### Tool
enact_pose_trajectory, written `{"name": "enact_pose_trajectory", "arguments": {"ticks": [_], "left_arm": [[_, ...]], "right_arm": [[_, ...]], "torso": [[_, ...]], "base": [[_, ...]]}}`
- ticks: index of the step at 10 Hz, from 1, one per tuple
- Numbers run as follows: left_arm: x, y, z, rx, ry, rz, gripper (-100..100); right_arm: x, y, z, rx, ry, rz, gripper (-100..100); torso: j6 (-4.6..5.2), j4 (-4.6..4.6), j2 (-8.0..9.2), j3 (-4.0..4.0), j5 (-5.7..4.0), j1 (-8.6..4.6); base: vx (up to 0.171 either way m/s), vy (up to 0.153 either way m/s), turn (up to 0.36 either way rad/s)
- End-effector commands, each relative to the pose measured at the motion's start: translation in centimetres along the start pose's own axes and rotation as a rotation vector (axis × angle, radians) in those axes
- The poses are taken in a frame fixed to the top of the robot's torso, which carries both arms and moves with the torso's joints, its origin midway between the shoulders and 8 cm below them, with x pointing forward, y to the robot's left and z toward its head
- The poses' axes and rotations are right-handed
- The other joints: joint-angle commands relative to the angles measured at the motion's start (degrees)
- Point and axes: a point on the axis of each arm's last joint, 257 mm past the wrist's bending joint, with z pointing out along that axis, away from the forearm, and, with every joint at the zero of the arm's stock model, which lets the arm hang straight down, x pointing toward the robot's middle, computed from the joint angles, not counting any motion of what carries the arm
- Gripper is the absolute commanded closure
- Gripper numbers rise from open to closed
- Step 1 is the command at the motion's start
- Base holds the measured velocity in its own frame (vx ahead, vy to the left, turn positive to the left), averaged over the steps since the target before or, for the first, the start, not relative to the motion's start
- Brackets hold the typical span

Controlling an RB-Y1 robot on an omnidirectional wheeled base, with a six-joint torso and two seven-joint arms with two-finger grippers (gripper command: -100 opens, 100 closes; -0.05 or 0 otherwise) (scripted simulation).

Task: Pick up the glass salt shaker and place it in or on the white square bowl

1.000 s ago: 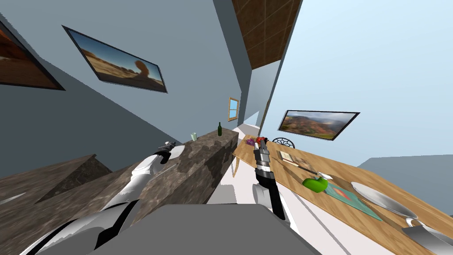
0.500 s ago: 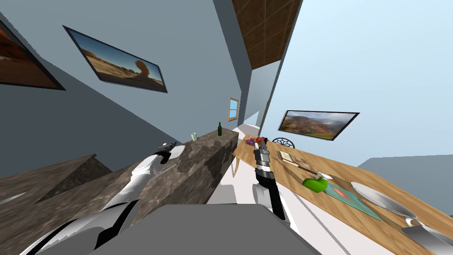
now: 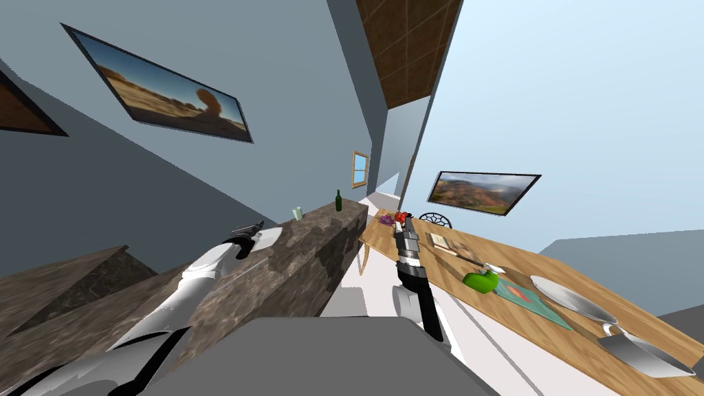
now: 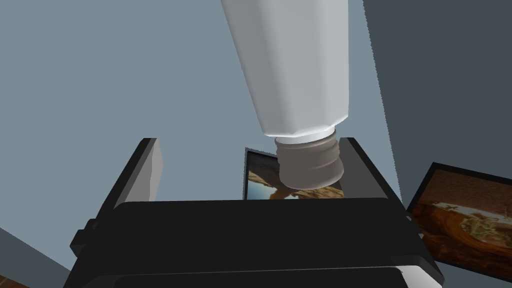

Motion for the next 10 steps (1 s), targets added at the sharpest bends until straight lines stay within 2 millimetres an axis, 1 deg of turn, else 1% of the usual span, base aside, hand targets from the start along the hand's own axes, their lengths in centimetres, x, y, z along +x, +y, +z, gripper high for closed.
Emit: {"name": "enact_pose_trajectory", "arguments": {"ticks": [1,2,3,4,5,7,8,9,10], "left_arm": [[-0.7,1.5,-0.3,-0.017,-0.007,-0.009,-100],[-1.2,1.8,-0.2,-0.019,-0.013,-0.016,-100],[-1.3,3.3,-0.9,-0.037,-0.013,0.003,-100],[-1.6,4.1,-1.0,-0.045,-0.016,-0.01,-100],[-2.6,4.5,-0.8,-0.047,-0.028,-0.016,-100],[-2.6,4.5,-0.8,-0.047,-0.028,-0.016,-100],[-2.8,5.5,-1.4,-0.057,-0.031,-0.024,-100],[-3.1,6.5,-1.6,-0.067,-0.031,-0.026,-100],[-3.9,6.9,-1.4,-0.068,-0.041,-0.016,-100]], "right_arm": [[0.0,0.0,0.0,0.0,0.0,0.0,0],[0.0,0.0,0.0,0.0,0.0,0.0,0],[0.0,0.0,0.0,0.0,0.0,0.0,0],[0.0,0.0,0.0,0.0,0.0,0.0,0],[0.0,0.0,0.0,0.0,0.0,0.0,0],[0.0,0.0,0.0,0.0,0.0,0.0,0],[0.0,0.0,0.0,0.0,0.0,0.0,0],[0.0,0.0,0.0,0.0,0.0,0.0,0],[0.0,0.0,0.0,0.0,0.0,0.0,0]], "torso": [[0.0,0.0,0.0,0.0,0.0,0.0],[-0.03,0.0,0.0,0.0,-0.01,0.0],[-0.03,0.0,0.01,0.01,0.0,0.04],[0.01,0.0,-0.01,-0.01,0.0,0.0],[-0.03,0.0,0.01,0.0,-0.01,0.0],[-0.02,0.01,0.03,0.01,0.01,0.06],[-0.01,0.01,0.03,0.02,0.02,0.08],[0.02,0.0,0.0,0.0,0.01,0.02],[-0.03,0.0,-0.01,0.0,-0.01,0.0]], "base": [[0.017,-0.028,-0.063],[0.007,-0.01,0.018],[0.015,-0.025,-0.104],[0.014,-0.027,-0.078],[0.006,-0.013,0.007],[0.0,0.0,0.0],[0.014,-0.021,-0.14],[0.017,-0.025,-0.061],[0.008,-0.015,0.017]]}}
